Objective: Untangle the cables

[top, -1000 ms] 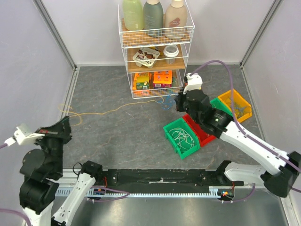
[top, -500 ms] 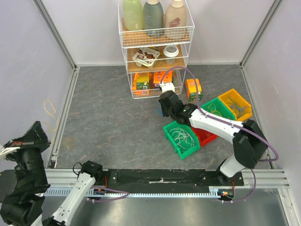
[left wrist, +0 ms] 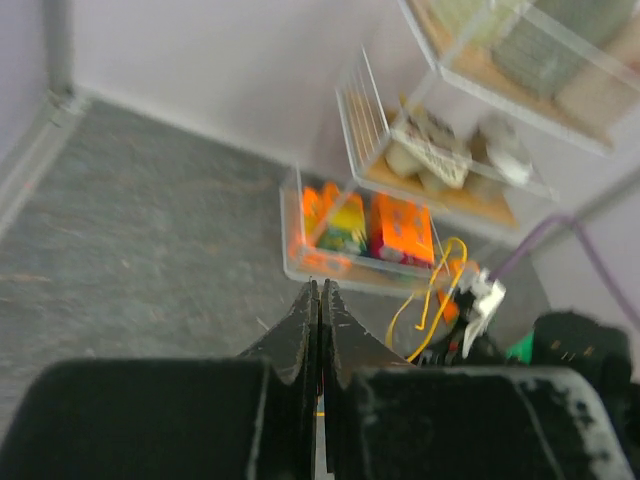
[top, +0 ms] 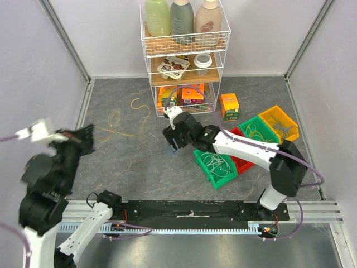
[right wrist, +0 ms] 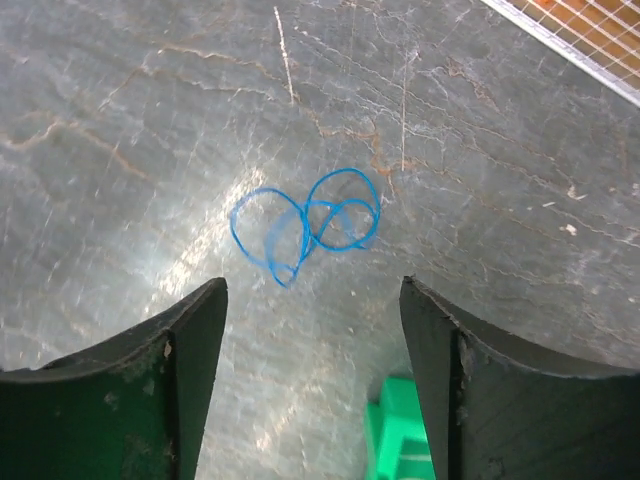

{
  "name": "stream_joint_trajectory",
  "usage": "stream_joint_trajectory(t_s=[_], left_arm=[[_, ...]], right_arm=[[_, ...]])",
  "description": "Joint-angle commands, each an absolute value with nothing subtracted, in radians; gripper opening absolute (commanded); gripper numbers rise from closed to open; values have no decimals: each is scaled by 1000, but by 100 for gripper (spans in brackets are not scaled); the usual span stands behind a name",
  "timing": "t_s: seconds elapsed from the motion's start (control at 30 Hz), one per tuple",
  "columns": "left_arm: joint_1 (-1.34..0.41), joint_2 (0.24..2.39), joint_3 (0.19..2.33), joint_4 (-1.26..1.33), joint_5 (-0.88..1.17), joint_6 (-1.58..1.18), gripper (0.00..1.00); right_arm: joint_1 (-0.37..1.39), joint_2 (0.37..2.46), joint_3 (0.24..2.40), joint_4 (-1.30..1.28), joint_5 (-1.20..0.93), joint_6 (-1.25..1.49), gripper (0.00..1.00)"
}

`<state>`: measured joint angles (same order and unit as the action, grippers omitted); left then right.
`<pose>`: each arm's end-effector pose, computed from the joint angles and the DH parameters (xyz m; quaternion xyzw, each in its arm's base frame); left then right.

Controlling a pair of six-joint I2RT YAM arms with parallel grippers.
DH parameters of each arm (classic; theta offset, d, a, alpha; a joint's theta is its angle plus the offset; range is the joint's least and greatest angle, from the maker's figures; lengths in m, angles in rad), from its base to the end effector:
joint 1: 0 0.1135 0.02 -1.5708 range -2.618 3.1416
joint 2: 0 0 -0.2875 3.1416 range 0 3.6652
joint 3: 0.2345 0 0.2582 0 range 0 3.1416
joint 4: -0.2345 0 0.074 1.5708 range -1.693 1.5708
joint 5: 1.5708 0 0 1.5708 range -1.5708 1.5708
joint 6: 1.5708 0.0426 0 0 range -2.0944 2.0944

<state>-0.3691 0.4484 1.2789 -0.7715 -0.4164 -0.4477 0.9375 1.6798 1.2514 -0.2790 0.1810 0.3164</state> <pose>0.0051 0.0165 0.4707 -0.1767 0.6647 -0.1526 0.7097 0.2386 0.3120 0.2742 -0.2404 0.8728 0.1780 0.3856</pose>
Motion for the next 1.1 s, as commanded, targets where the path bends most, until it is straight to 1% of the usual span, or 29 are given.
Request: stream_joint_trajectory(t_s=[0.0, 0.07, 0.23, 0.3, 0.37, 0.43, 0.47, 0.5, 0.7, 0.87, 0.97, 1.07], left_arm=[[-374, 555, 1209, -720, -59, -482, 2], [-374, 581, 1172, -678, 45, -479, 2], [-374, 615, 1089, -554, 345, -420, 1], [-374, 611, 1060, -508, 431, -411, 2], [-373, 601, 1036, -470, 501, -400, 2], [-373, 598, 1020, -453, 535, -399, 2], [-374, 600, 1016, -443, 551, -397, 2], [-373, 604, 1012, -437, 564, -397, 2], [-374, 617, 1009, -436, 620, -385, 2], [-373, 611, 1012, -437, 621, -362, 2], [-373, 615, 1014, -439, 624, -359, 2], [-373, 617, 1014, -434, 627, -360, 2]], right_arm=[[925, 1498, 1261, -371, 91, 249, 80], [923, 1416, 1255, -403, 52, 235, 82], [901, 1223, 1275, -431, 72, 253, 87], [868, 1204, 1325, -431, 4, 281, 87], [864, 1219, 1374, -396, -169, 296, 88], [864, 1259, 1384, -312, -411, 322, 88], [867, 1284, 1381, -266, -484, 348, 88], [876, 1304, 1378, -233, -508, 368, 88], [995, 1399, 1420, -167, -535, 388, 89], [1019, 1427, 1396, -117, -584, 419, 86], [1022, 1428, 1361, -59, -618, 468, 81], [1038, 1445, 1354, -32, -621, 488, 72]])
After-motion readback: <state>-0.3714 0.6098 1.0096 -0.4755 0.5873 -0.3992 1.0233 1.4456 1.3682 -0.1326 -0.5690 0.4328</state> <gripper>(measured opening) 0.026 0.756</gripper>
